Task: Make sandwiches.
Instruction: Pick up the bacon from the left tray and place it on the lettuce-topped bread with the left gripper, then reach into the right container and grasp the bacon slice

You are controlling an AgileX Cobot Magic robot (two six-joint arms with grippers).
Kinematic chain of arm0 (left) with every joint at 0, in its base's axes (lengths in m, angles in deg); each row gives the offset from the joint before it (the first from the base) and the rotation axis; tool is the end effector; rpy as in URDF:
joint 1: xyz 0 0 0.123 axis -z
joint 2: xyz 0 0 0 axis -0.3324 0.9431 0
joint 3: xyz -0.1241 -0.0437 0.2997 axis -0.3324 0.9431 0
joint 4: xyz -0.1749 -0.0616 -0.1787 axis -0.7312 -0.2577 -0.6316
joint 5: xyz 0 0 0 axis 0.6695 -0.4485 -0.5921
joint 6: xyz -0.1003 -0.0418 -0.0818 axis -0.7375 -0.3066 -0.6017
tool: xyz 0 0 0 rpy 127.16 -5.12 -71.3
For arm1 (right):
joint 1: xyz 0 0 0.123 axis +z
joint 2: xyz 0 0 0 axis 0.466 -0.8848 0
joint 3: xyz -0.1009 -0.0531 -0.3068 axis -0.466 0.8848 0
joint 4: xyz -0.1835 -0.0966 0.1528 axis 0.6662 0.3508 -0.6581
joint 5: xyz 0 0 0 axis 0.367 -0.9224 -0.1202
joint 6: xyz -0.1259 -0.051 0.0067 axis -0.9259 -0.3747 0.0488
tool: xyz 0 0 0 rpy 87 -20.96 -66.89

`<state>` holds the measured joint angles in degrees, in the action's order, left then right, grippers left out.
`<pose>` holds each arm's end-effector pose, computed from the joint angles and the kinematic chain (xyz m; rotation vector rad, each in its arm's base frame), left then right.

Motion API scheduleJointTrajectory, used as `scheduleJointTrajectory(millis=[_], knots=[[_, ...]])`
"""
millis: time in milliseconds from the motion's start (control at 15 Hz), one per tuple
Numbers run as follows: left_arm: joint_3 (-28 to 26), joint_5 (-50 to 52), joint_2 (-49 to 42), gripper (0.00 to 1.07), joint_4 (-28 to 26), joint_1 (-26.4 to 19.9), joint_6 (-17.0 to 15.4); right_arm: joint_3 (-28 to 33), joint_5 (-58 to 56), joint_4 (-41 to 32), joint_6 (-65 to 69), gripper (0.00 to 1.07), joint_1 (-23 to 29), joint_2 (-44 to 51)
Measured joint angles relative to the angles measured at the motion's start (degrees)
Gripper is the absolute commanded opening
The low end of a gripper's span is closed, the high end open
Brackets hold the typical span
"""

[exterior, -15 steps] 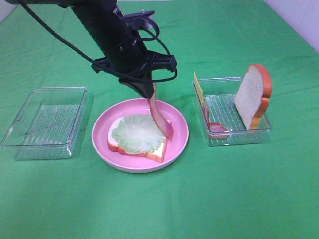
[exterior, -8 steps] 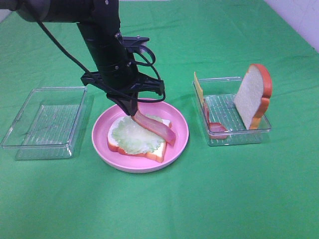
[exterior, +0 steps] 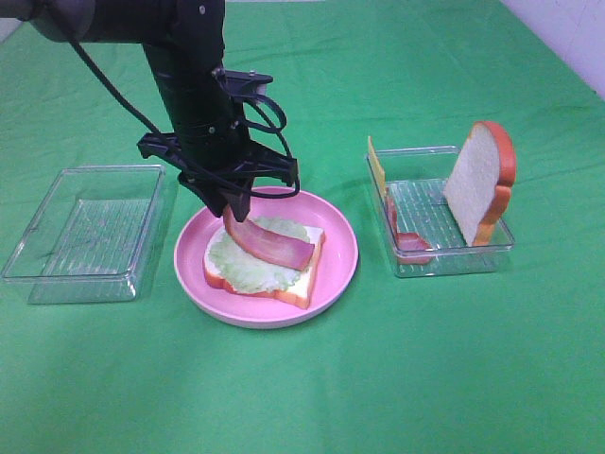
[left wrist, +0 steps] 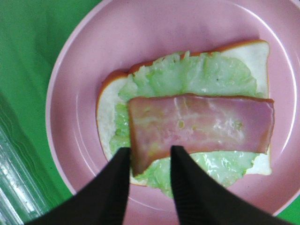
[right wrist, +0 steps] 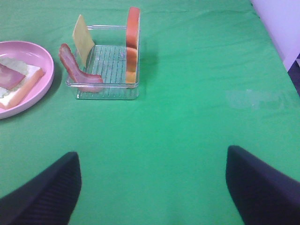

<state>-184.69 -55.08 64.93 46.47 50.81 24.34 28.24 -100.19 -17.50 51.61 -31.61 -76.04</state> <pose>0.4129 -0.2598 0.1633 0.4800 2.9454 -0.1728 -0.0043 0.0177 0.2623 -0.1272 2.0283 0.0162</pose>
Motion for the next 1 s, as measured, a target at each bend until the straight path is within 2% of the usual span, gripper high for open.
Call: scheduleJointTrajectory(millis=[67, 133, 400, 467, 533, 800, 1000], knots=[[0.00, -0.06, 0.00, 0.75, -0.06, 0.00, 0.00, 0.00, 0.00, 0.00, 0.00, 0.79, 0.00, 0.00], [-0.06, -0.11, -0.17, 0.85, -0.06, 0.00, 0.00, 0.00, 0.00, 0.00, 0.00, 0.79, 0.00, 0.00], [-3.84, -2.06, -3.04, 0.86, 1.55, 0.00, 0.17, 0.00, 0.00, 0.00, 0.00, 0.79, 0.00, 0.00], [-6.99, -6.25, -6.02, 0.86, 4.01, 0.00, 0.17, 0.00, 0.00, 0.00, 0.00, 0.79, 0.00, 0.00], [-7.73, -8.48, -7.73, 0.86, 5.56, 0.00, 0.17, 0.00, 0.00, 0.00, 0.00, 0.79, 0.00, 0.00], [-7.91, -10.83, -15.53, 0.86, 8.94, 0.00, 0.00, 0.00, 0.00, 0.00, 0.00, 0.79, 0.00, 0.00], [-6.53, -10.94, -25.32, 0.86, 7.10, 0.00, 0.00, 0.00, 0.00, 0.00, 0.00, 0.79, 0.00, 0.00]])
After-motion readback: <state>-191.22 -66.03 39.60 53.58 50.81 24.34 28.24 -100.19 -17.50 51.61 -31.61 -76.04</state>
